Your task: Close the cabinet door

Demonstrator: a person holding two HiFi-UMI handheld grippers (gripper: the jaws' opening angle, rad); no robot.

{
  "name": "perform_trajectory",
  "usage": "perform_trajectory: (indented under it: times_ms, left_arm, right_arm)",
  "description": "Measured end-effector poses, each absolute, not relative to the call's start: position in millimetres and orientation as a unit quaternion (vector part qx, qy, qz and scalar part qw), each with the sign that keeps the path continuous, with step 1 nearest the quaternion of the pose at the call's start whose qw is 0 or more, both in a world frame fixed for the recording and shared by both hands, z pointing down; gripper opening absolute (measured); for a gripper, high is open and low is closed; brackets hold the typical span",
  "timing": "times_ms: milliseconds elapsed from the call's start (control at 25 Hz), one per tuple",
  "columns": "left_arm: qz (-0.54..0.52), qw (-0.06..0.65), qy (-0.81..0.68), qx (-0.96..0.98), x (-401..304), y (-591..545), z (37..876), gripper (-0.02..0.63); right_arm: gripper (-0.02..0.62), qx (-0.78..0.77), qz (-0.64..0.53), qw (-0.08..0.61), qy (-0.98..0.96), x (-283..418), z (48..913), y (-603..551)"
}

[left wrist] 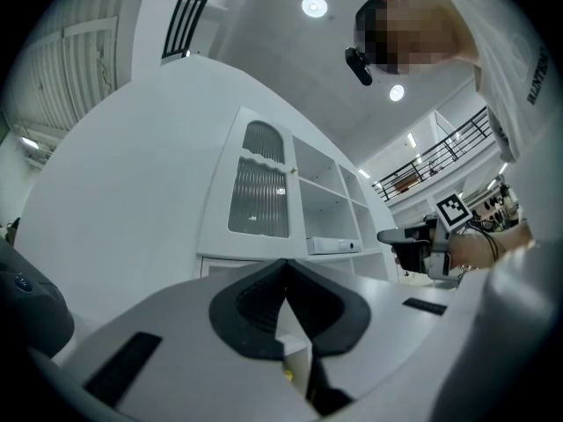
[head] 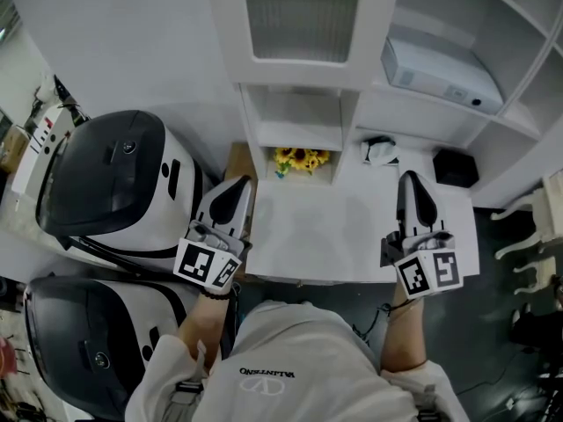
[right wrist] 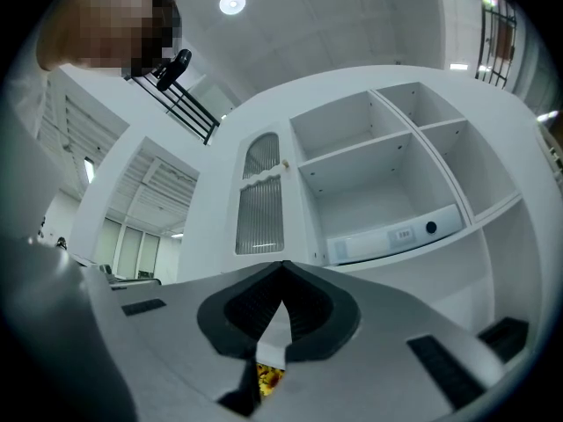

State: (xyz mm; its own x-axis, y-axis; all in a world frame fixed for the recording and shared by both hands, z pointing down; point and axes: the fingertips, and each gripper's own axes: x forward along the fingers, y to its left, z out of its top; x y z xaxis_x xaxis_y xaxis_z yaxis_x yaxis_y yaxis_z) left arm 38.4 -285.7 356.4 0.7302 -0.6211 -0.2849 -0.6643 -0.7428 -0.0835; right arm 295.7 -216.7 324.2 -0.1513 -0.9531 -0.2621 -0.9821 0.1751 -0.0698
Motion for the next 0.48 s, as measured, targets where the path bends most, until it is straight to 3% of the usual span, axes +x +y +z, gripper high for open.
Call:
perform_trajectory:
  times_ms: [480]
  left_arm:
    - [0.118,0.087,0.342,-0.928,42.8,-279.5,355.8,0.003]
  right_arm:
    - [0.009,-0.630,0.052,0.128,0.765,292.1,323.5,-214.6]
